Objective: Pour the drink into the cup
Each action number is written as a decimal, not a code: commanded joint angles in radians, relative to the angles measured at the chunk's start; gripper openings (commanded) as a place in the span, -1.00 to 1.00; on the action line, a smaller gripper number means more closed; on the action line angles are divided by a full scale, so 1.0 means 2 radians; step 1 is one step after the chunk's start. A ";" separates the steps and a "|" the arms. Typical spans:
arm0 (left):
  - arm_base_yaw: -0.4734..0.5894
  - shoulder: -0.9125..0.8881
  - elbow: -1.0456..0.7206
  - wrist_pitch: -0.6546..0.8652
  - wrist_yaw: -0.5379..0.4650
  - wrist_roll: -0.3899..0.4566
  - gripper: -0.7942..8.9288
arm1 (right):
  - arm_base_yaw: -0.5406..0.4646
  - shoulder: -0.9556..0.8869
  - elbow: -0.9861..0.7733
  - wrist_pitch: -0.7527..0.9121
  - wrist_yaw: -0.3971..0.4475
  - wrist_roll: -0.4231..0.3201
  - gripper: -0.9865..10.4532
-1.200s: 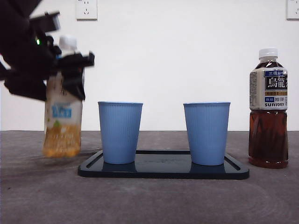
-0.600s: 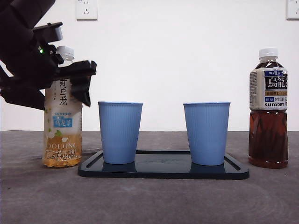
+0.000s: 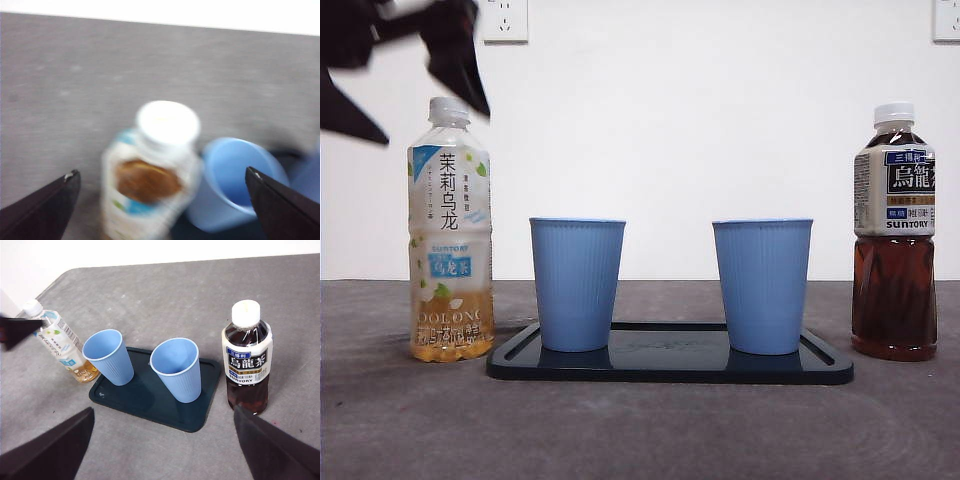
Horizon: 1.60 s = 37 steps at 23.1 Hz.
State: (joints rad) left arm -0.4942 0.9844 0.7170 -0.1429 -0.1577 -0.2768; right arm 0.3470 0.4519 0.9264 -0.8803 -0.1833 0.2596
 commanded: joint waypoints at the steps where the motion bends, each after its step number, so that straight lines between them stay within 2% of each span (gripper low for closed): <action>1: -0.011 -0.060 0.011 -0.053 0.082 -0.001 0.25 | 0.003 0.002 0.004 0.006 -0.006 -0.001 -0.05; 4: -0.022 -0.148 0.012 -0.124 0.173 -0.001 0.25 | 0.003 0.002 0.004 0.006 -0.065 -0.019 -0.06; 6: -0.026 -0.203 0.012 -0.154 0.221 -0.003 0.24 | 0.003 0.002 0.004 0.005 -0.121 -0.037 -0.06; 8: -0.026 -0.247 0.012 -0.169 0.255 -0.002 0.24 | 0.003 0.002 0.004 -0.001 -0.157 -0.046 -0.06; 15: -0.026 -0.304 0.012 -0.181 0.263 0.005 0.20 | 0.003 0.002 0.004 -0.009 -0.157 -0.046 -0.06; 16: -0.026 -0.303 0.012 -0.184 0.263 0.010 -0.10 | 0.003 0.002 0.004 -0.008 -0.156 -0.047 -0.10; 17: -0.026 -0.303 0.012 -0.191 0.263 0.016 -0.57 | 0.003 0.002 0.004 -0.008 -0.157 -0.049 -0.37; 18: -0.026 -0.303 0.012 -0.198 0.261 0.025 -0.77 | 0.003 0.002 0.004 -0.009 -0.157 -0.057 -0.86; 19: -0.026 -0.303 0.012 -0.202 0.260 0.027 -0.79 | 0.003 0.002 0.004 -0.007 -0.156 -0.064 -0.79; 32: -0.024 -0.307 0.009 -0.202 0.260 0.026 -0.79 | 0.003 0.002 0.004 -0.005 -0.157 -0.061 -0.80; 35: 0.011 -0.308 -0.006 -0.185 0.268 0.026 -0.79 | 0.003 0.002 0.004 -0.005 -0.157 -0.061 -0.80; 37: 0.049 -0.317 -0.038 -0.138 0.270 0.026 -0.79 | 0.003 0.002 0.004 -0.005 -0.157 -0.061 -0.80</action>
State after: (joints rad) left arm -0.4149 0.3515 0.6621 -0.4473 0.3771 -0.2440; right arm 0.3470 0.4519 0.9264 -0.9009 -0.4976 0.1524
